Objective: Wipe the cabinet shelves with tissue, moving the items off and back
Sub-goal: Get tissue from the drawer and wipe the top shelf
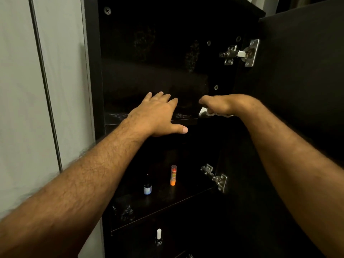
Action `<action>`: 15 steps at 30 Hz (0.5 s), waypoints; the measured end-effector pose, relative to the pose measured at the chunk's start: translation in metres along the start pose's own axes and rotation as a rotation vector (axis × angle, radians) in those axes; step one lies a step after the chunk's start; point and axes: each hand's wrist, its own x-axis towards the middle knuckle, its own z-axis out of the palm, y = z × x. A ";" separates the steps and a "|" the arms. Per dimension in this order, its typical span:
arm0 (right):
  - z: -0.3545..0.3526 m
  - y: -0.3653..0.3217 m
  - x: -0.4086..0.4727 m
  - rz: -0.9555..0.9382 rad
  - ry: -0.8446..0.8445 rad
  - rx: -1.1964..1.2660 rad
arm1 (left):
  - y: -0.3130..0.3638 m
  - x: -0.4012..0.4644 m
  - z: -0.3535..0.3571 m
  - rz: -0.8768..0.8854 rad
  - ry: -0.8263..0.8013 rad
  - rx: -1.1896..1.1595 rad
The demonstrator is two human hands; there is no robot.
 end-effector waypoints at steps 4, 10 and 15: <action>0.010 -0.026 -0.004 0.057 -0.020 -0.033 | 0.001 -0.004 -0.002 -0.002 0.001 -0.023; 0.016 -0.016 -0.006 -0.008 -0.033 0.101 | 0.002 -0.008 -0.005 0.002 0.013 -0.076; 0.003 -0.016 -0.019 0.001 -0.014 0.016 | 0.001 -0.008 -0.005 -0.010 0.025 -0.105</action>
